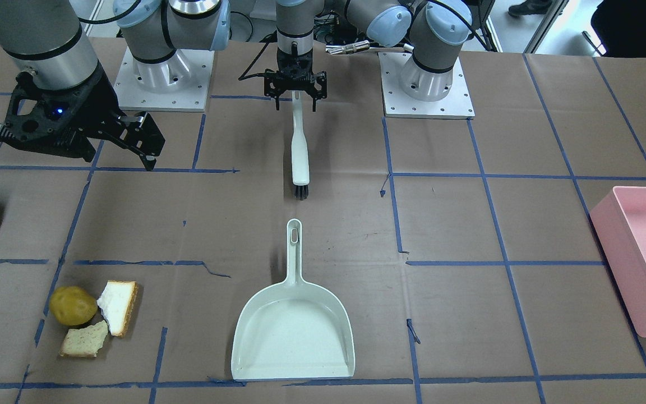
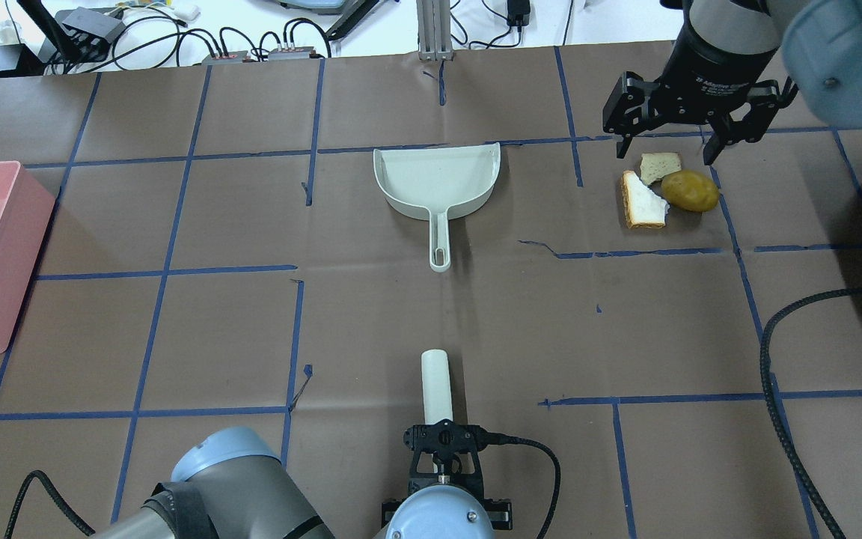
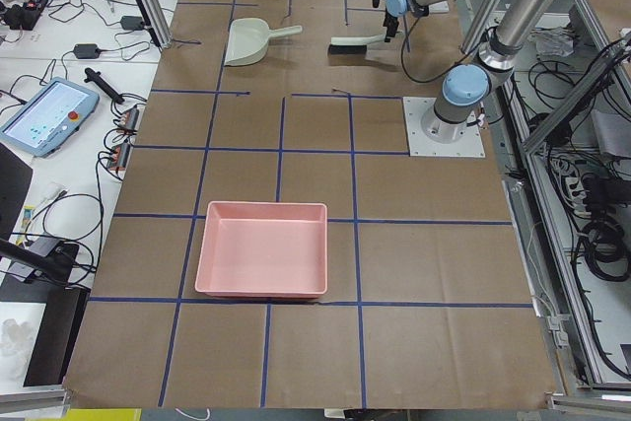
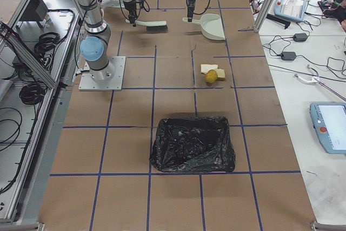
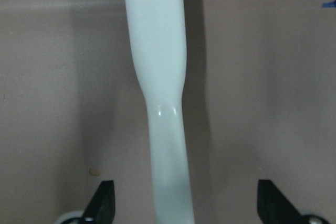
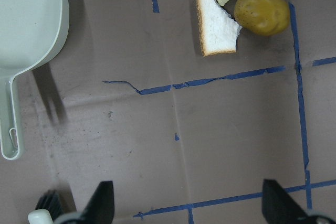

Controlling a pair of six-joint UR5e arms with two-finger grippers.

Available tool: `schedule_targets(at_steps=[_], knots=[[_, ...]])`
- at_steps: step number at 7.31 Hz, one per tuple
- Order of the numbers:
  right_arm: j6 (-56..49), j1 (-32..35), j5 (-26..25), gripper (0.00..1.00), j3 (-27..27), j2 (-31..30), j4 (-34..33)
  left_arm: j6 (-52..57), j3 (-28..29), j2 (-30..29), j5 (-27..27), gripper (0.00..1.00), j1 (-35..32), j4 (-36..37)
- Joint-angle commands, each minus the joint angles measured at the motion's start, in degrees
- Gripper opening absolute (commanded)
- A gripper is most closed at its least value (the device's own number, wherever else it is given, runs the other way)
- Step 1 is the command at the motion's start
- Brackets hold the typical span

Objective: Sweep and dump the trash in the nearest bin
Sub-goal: 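Move the left gripper down over the white brush handle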

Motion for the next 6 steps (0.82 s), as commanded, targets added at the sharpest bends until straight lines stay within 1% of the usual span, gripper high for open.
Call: schedule_targets(at_steps=[1, 2, 3, 5, 6], knots=[[-0.4, 0.1, -0.1, 1.00, 0.0, 0.0, 0.0, -0.2, -0.4, 0.0, -0.2, 0.78, 0.0, 0.7], [-0.4, 0.1, -0.1, 1.00, -0.1, 0.0, 0.0, -0.4, -0.4, 0.0, -0.3, 0.74, 0.0, 0.8], [-0.4, 0.1, -0.1, 1.00, -0.1, 0.0, 0.0, -0.5, -0.4, 0.0, -0.5, 0.66, 0.0, 0.9], [-0.4, 0.1, -0.1, 1.00, -0.1, 0.0, -0.1, -5.5, -0.4, 0.0, -0.6, 0.53, 0.1, 0.8], [-0.4, 0.1, -0.1, 1.00, -0.1, 0.0, -0.1, -5.5, -0.4, 0.2, -0.7, 0.44, 0.1, 0.8]])
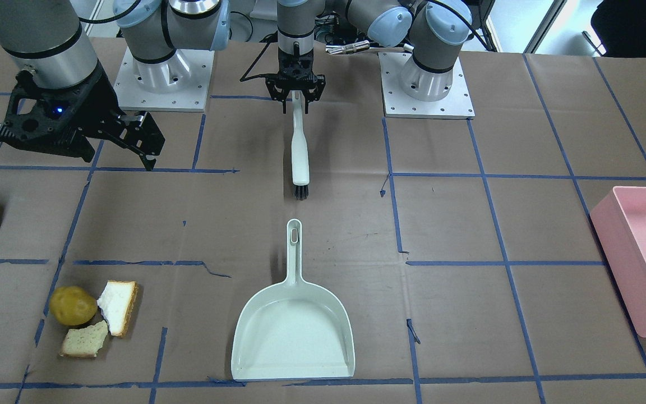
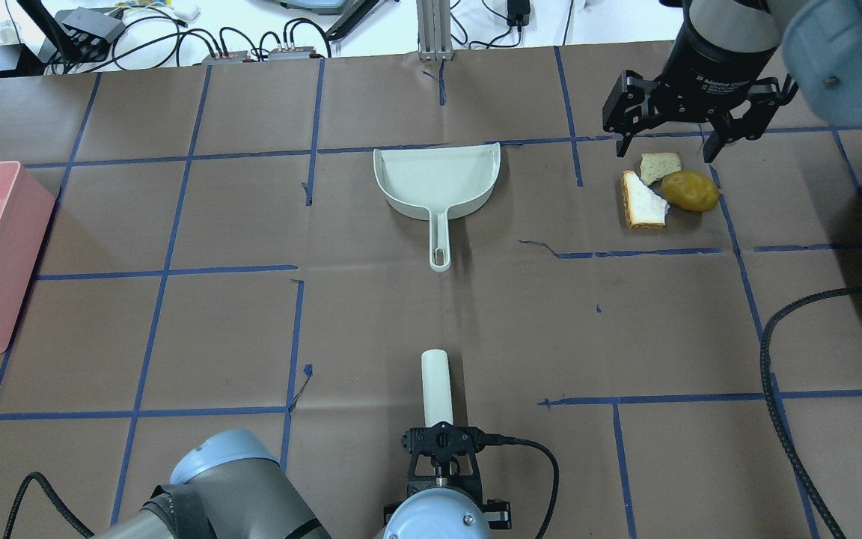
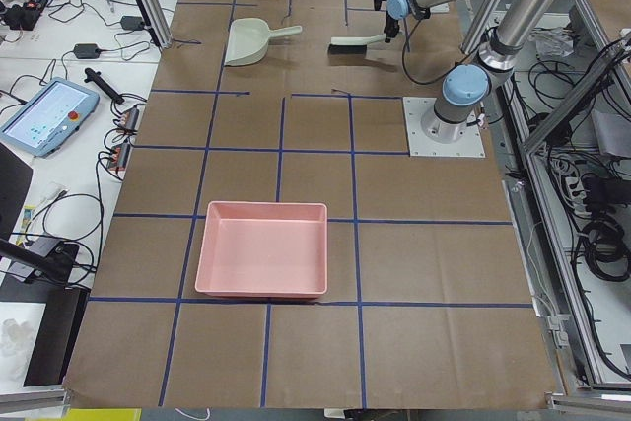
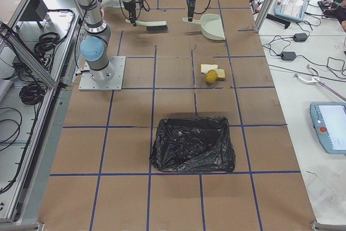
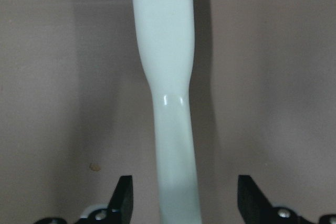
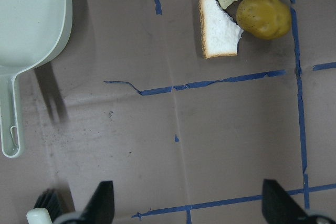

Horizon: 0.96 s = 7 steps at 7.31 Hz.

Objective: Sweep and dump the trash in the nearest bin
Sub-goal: 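Close the left gripper on the brush handle and lift it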

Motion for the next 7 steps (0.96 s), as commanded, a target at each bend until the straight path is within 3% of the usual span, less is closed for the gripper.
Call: schedule_targets(at_steps=[1, 3, 5, 7], knots=[[0.0, -0.1, 0.0, 1.00, 0.0, 0.0, 0.0, -0.9, 0.0, 0.1, -0.2, 0.36, 0.0, 0.1], [-0.1, -0.2, -0.1, 1.00, -0.1, 0.0, 0.1, -0.4, 0.2, 0.3, -2.8, 0.20, 0.3, -0.4], [-2.4, -0.3, 0.0, 1.00, -0.1, 0.0, 0.0, -0.1, 0.6, 2.1, -2.6, 0.15, 0.9, -0.2], [-2.4, -0.2, 0.0, 1.00, -0.1, 0.0, 0.0, 7.5, 0.6, 6.7, -1.9, 0.14, 5.0, -3.7]])
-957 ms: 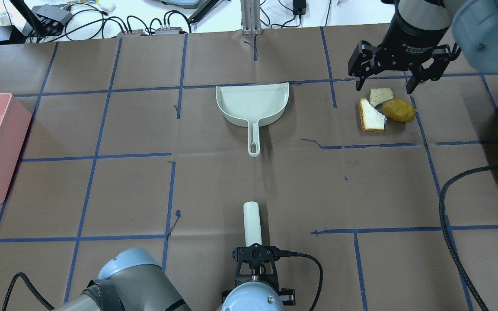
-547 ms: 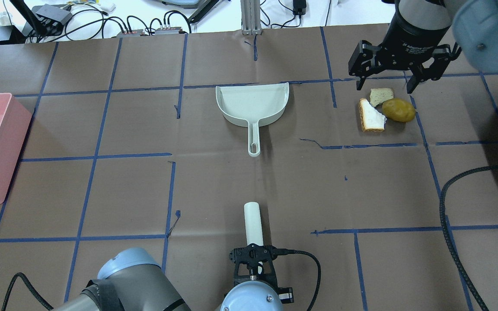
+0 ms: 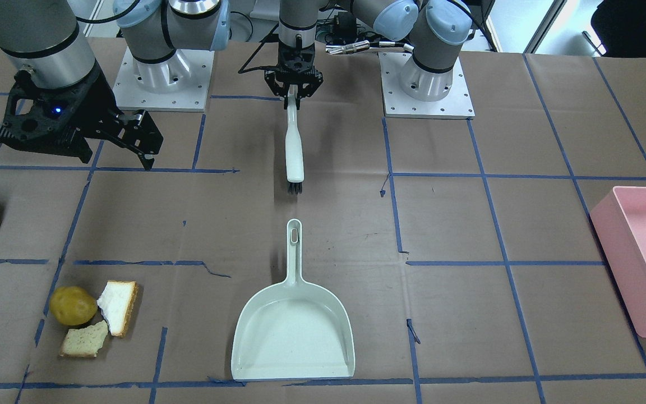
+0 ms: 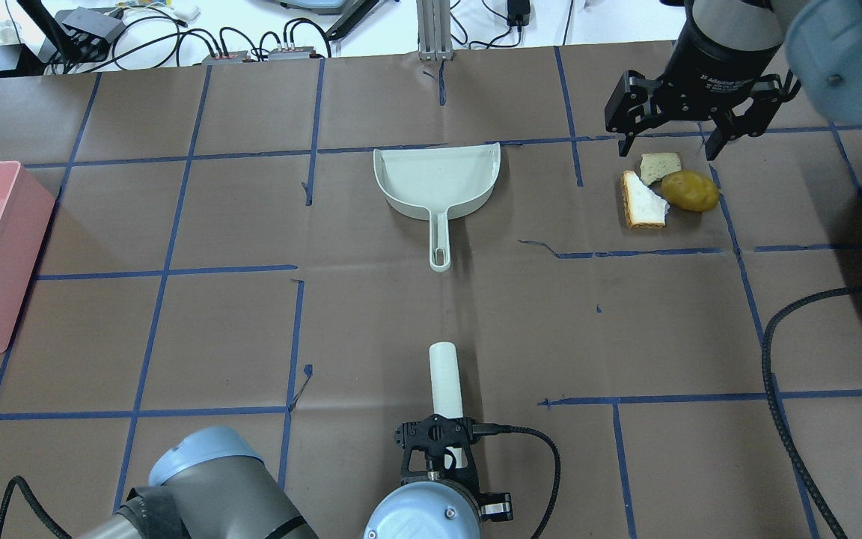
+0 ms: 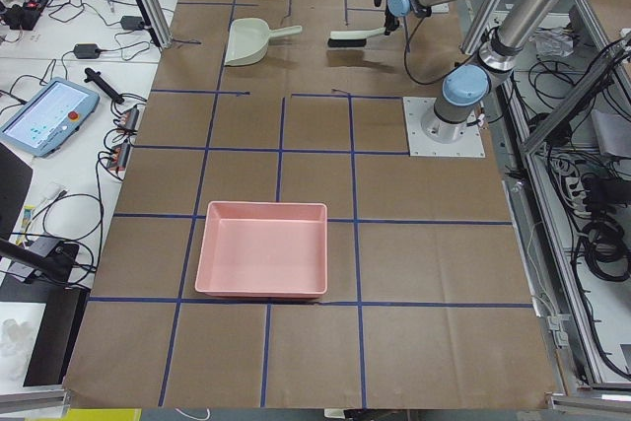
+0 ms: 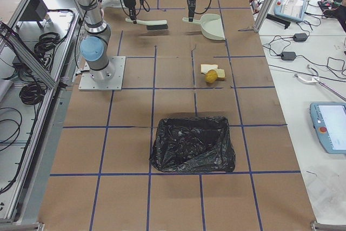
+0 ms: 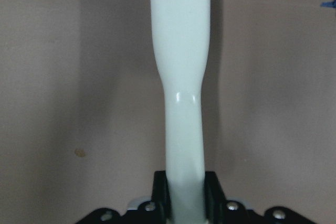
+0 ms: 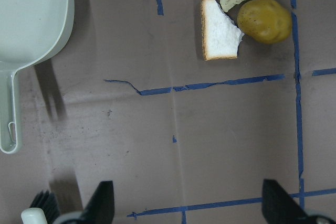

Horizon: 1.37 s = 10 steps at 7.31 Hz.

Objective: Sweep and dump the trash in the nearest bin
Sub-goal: 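Close the left gripper on the brush handle and lift it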

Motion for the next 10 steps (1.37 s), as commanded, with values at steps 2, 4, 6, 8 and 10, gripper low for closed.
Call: schedule_targets(at_steps=[2, 4, 6, 8, 10], knots=[[-0.2, 0.0, 0.0, 1.00, 0.0, 0.0, 0.0, 10.1, 0.2, 7.9, 0.3, 0.14, 10.3, -9.3], [-0.1, 0.1, 0.0, 1.00, 0.1, 0.0, 0.0, 21.3, 6.2, 8.7, 0.3, 0.14, 19.2, -17.5], [0.0, 0.1, -0.1, 1.00, -0.4, -0.2, -0.1, 33.7, 13.0, 7.5, -0.2, 0.14, 31.8, -26.9], [0.0, 0.3, 0.1, 1.00, -0.4, 0.2, -0.1, 35.4, 19.7, 5.8, -0.3, 0.11, 41.2, -36.8], [-0.1, 0.4, 0.1, 1.00, -0.4, 0.8, 0.0, 50.2, 26.6, 2.2, 0.0, 0.09, 44.7, -37.4]])
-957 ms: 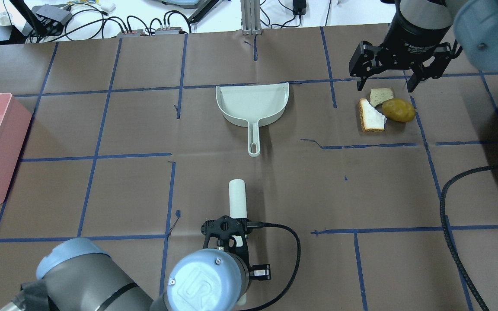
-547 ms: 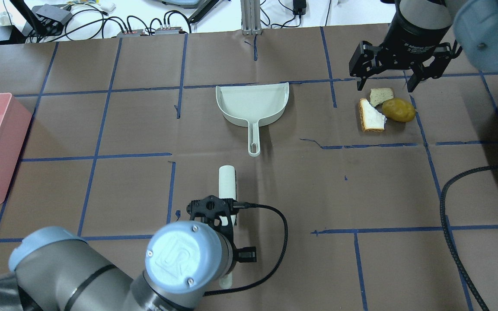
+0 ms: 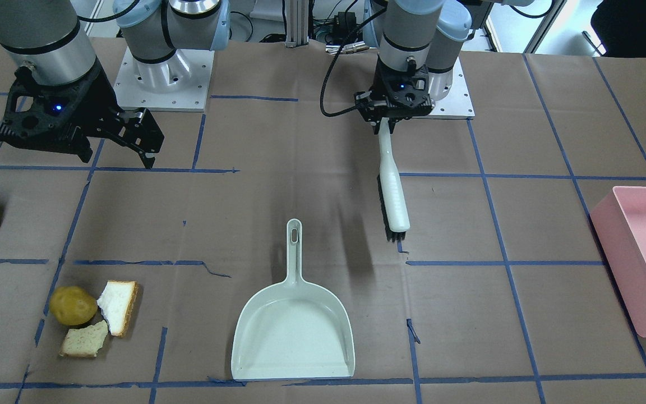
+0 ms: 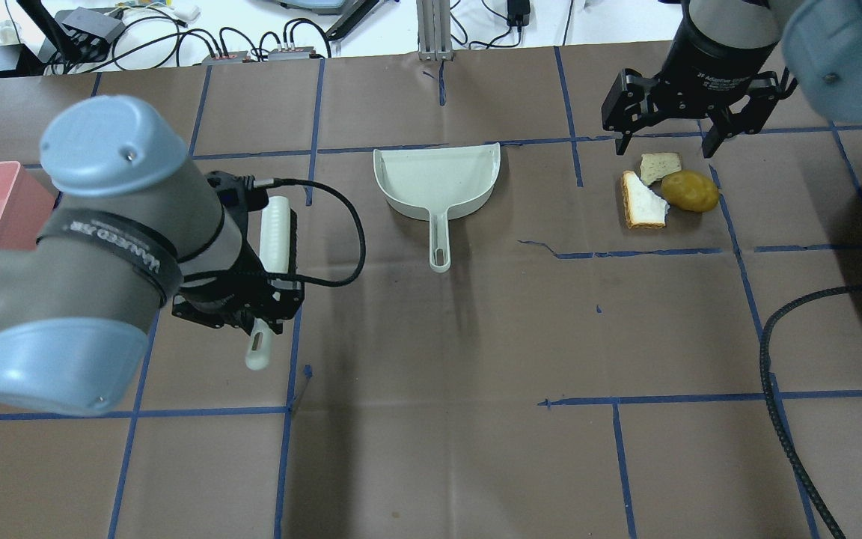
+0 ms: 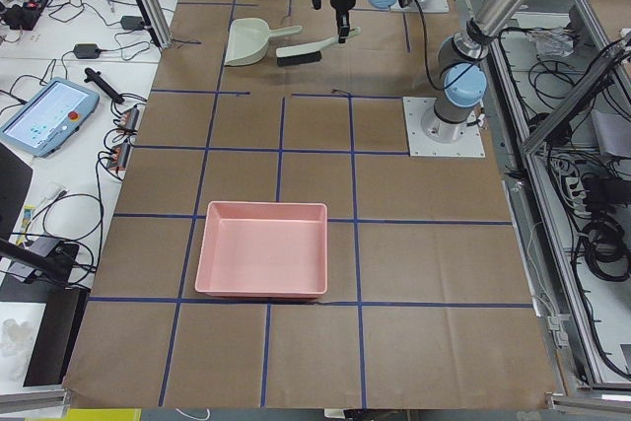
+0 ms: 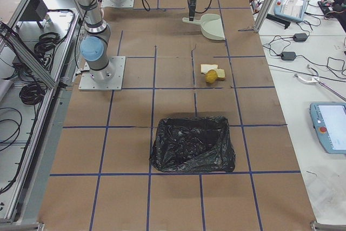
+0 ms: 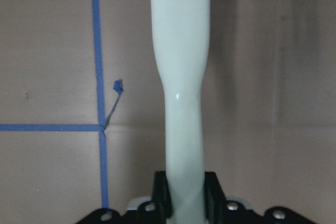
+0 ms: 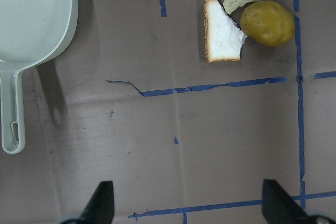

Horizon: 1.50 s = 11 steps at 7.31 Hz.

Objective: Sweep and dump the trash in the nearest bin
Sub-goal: 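Move the right gripper to the dustpan handle while the left holds the brush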

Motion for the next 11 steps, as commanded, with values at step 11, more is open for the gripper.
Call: schedule_targets(at_steps=[11], knots=[[10.0, 16.9, 1.1, 1.00, -10.9, 20.0, -10.1, 7.2, 7.8, -4.0, 0.3, 0.05, 9.1, -0.7]])
